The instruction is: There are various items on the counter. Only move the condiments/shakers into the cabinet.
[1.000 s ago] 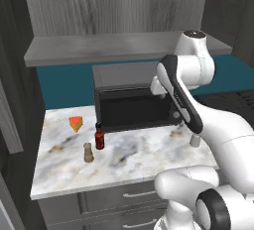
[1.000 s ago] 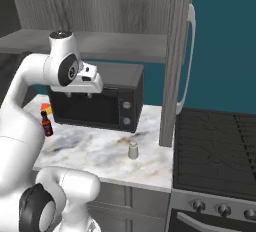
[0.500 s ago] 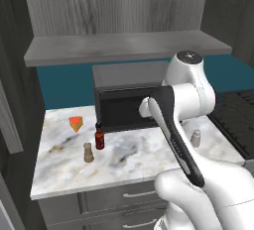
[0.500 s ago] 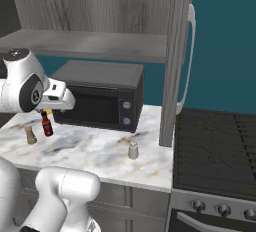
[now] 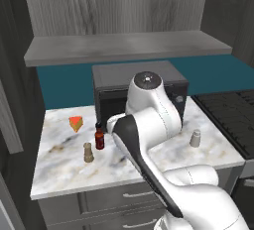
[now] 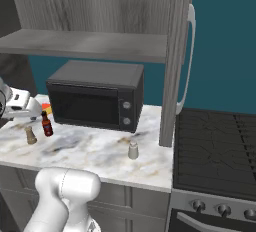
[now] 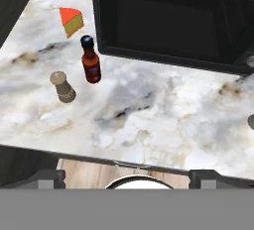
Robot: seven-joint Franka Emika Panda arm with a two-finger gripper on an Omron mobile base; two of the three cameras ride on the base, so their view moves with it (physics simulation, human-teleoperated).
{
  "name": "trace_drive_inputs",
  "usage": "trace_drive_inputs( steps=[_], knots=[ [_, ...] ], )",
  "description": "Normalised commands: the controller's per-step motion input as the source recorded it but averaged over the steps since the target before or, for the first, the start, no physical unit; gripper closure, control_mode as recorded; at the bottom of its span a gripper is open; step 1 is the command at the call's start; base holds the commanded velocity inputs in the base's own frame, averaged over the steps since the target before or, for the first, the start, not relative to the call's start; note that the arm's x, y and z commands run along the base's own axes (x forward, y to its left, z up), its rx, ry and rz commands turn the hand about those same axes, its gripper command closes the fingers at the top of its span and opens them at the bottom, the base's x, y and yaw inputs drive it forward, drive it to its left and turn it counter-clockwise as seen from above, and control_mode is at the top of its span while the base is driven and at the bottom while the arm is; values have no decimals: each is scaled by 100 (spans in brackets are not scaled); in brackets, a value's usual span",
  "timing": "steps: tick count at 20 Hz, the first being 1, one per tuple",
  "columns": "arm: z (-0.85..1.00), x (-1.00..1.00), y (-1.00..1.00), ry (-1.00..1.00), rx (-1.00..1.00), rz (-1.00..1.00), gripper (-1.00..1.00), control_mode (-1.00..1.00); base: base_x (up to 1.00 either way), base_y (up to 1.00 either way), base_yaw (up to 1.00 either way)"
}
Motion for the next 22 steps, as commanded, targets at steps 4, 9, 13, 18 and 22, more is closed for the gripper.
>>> trace_drive_inputs(
  steps=[4, 9, 13, 18, 22],
  knots=[
    [-12, 0, 83, 0, -4, -1, -100, -100, 0, 0, 0],
    [-25, 0, 60, 0, -1, -4, -100, -100, 0, 0, 0],
    [-29, 6, 43, -1, 0, -5, -100, -100, 0, 0, 0],
    [-26, 24, 50, 0, 0, -7, -100, -100, 0, 0, 0],
    [-27, 38, 43, 0, 0, -8, -100, -100, 0, 0, 0]
  ],
)
